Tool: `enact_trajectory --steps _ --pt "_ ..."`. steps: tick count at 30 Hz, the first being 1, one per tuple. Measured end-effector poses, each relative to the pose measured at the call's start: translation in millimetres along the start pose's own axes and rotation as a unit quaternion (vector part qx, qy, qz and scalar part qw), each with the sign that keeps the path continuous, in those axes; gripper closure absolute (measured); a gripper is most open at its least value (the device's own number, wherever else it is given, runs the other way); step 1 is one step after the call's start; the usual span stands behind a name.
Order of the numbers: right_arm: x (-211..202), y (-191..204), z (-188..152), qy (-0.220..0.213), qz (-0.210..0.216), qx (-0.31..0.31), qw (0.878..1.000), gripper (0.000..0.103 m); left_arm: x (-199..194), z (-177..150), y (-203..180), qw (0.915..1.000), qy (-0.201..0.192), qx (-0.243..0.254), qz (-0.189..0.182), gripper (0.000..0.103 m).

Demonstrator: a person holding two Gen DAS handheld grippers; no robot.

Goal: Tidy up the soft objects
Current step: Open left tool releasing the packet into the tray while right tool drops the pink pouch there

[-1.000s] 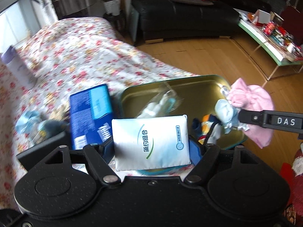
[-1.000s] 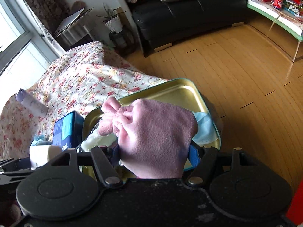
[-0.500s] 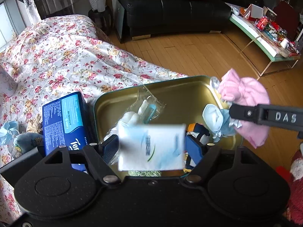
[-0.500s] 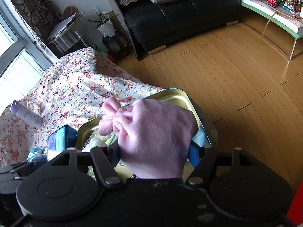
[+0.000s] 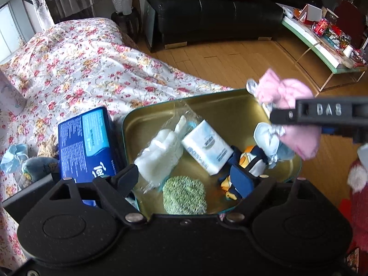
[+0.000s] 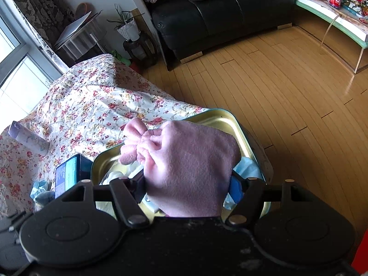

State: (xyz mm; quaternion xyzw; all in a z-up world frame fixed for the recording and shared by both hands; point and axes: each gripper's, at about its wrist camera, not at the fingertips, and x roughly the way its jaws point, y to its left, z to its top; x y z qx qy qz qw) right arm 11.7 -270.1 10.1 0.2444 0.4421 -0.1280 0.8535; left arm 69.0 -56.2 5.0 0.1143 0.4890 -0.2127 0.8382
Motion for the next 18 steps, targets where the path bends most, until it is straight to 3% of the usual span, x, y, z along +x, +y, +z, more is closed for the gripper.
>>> enact_trajectory --steps 7,18 --pt "-1.6 5.3 5.3 -0.024 0.005 0.003 1.0 0.018 2.2 -7.9 9.9 0.9998 0.01 -0.015 0.002 0.02" --pt "-8.1 5.9 -10.0 -0.012 -0.001 -0.02 1.0 0.018 3.3 -23.9 22.5 0.9993 0.021 -0.029 0.01 0.02"
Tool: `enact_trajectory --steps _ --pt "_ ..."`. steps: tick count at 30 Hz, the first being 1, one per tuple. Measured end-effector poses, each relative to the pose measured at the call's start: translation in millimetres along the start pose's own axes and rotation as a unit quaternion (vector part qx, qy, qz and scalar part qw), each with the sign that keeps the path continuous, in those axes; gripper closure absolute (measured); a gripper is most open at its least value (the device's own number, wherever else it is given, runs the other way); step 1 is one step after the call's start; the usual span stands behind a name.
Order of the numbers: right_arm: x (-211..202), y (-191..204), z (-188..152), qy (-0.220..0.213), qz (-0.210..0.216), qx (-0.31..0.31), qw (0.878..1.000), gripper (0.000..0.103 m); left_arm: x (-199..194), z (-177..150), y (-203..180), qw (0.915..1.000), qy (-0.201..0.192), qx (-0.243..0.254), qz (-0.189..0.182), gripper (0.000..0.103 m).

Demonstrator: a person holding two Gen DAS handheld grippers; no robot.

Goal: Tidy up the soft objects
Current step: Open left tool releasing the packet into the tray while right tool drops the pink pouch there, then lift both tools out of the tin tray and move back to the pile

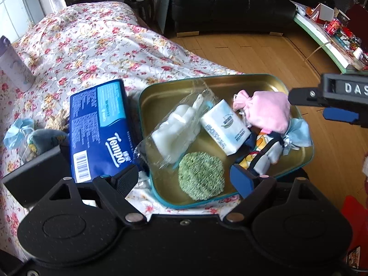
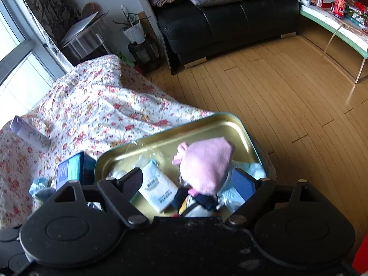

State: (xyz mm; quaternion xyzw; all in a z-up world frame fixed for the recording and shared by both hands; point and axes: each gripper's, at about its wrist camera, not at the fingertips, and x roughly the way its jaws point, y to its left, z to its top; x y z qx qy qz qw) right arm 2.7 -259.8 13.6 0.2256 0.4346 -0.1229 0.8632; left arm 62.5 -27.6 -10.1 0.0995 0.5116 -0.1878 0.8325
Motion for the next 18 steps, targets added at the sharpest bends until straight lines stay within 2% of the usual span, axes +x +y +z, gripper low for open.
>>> enact_trajectory --steps 5,13,18 --pt "-0.4 3.1 -11.6 0.015 -0.005 -0.011 1.0 0.018 -3.0 -9.8 9.3 0.9999 0.003 -0.012 0.004 0.02" --pt "4.5 17.2 -38.8 0.052 0.003 -0.028 0.998 0.018 -4.9 -32.2 28.6 0.9988 0.007 -0.02 0.044 0.02" --pt "7.4 35.1 -55.9 0.074 0.014 -0.048 0.996 0.018 -8.6 -48.8 47.4 0.9977 0.012 -0.039 0.055 0.02"
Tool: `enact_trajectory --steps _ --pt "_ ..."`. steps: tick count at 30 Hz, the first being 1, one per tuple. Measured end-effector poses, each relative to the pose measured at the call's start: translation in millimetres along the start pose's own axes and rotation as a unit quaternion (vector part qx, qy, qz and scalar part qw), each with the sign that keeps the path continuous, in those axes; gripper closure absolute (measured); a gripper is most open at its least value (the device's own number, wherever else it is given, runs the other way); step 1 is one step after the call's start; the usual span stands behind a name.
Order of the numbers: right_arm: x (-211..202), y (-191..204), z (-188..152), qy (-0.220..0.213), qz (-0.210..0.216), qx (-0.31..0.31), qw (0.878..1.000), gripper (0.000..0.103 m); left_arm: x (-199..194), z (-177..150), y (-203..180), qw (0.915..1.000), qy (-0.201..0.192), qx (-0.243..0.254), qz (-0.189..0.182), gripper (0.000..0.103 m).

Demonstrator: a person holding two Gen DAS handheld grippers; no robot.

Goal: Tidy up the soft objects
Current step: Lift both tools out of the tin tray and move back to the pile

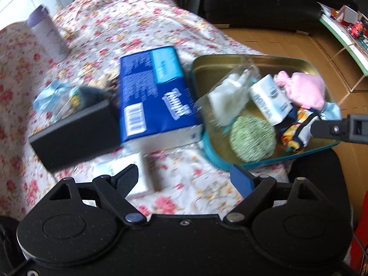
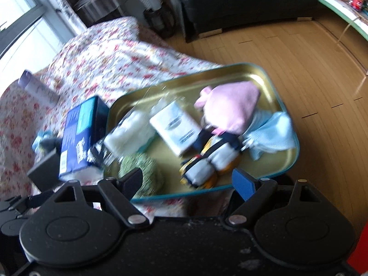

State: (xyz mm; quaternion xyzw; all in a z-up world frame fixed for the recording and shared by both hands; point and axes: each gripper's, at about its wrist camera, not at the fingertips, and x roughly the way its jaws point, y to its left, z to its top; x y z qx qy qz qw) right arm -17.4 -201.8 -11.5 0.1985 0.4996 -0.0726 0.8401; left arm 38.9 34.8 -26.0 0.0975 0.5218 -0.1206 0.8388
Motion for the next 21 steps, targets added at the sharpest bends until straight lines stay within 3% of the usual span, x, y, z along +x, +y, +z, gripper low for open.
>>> enact_trajectory --steps 10,21 --pt "9.0 51.3 -26.4 0.04 0.024 -0.06 0.997 0.018 -1.5 -21.1 56.2 0.9982 0.002 -0.052 0.03 0.02" --pt "14.8 103.4 -34.6 0.065 0.043 -0.12 0.99 0.018 -7.3 -11.8 138.4 0.9889 -0.03 -0.113 0.091 0.02"
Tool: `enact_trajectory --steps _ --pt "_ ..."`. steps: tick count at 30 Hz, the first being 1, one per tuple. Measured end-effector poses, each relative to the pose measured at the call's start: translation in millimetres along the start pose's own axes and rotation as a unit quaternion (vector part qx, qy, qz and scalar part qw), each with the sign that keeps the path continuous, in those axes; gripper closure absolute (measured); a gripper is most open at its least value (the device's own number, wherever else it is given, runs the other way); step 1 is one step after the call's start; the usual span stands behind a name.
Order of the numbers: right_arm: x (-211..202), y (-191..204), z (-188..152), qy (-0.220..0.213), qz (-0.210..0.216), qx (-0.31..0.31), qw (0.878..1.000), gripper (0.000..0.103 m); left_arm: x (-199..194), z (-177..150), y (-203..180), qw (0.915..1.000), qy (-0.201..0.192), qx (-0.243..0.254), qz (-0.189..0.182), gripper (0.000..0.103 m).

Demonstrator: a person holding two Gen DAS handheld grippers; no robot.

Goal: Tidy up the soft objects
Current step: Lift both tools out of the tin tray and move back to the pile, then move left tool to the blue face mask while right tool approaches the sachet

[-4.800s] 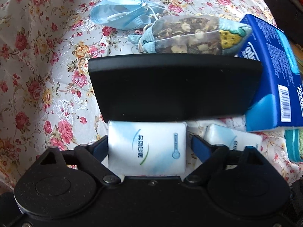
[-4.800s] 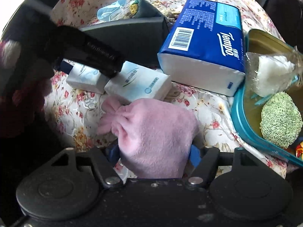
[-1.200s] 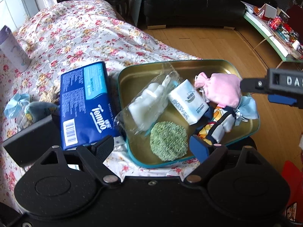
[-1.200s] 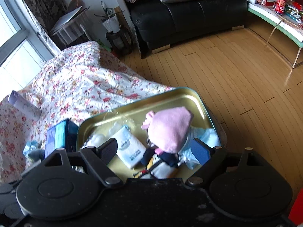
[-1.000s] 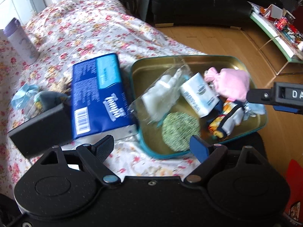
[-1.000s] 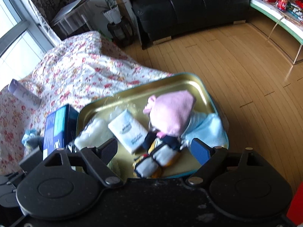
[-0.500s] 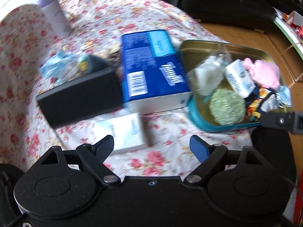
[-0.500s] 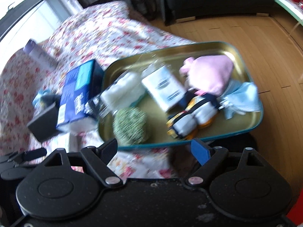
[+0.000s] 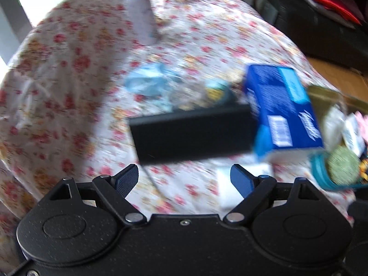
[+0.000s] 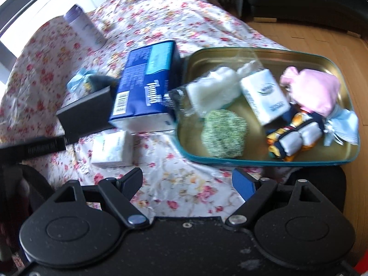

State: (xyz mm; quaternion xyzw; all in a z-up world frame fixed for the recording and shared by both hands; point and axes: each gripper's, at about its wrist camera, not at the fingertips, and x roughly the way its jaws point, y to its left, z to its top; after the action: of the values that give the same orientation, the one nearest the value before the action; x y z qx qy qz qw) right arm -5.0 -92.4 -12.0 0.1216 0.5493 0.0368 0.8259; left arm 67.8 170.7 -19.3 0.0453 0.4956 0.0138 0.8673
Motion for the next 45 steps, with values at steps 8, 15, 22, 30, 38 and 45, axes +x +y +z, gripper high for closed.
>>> enact_trajectory --steps 8,15,22,30,38,45 --pt "9.0 38.3 16.3 0.004 0.006 -0.04 0.999 0.018 5.3 33.0 45.9 0.9984 -0.029 -0.041 0.025 0.02" --pt "16.6 69.4 36.5 0.002 0.014 -0.067 0.998 0.018 18.4 67.3 73.9 0.9959 -0.047 -0.059 0.05 0.019" --pt "23.7 92.5 55.1 0.001 0.019 -0.089 0.996 0.018 48.7 92.3 87.8 0.9935 -0.047 -0.072 0.074 0.019" --pt "35.9 119.7 77.2 0.001 0.023 -0.105 0.994 0.018 96.5 121.5 85.9 0.9945 -0.021 -0.072 0.073 0.019" --pt "54.7 146.5 94.7 0.004 0.031 -0.112 0.993 0.018 131.4 126.7 91.2 0.9954 -0.017 -0.059 0.073 0.019" --pt "82.4 167.5 115.2 0.009 0.037 -0.108 0.993 0.018 143.0 129.0 102.9 0.9954 -0.019 -0.076 0.055 0.019"
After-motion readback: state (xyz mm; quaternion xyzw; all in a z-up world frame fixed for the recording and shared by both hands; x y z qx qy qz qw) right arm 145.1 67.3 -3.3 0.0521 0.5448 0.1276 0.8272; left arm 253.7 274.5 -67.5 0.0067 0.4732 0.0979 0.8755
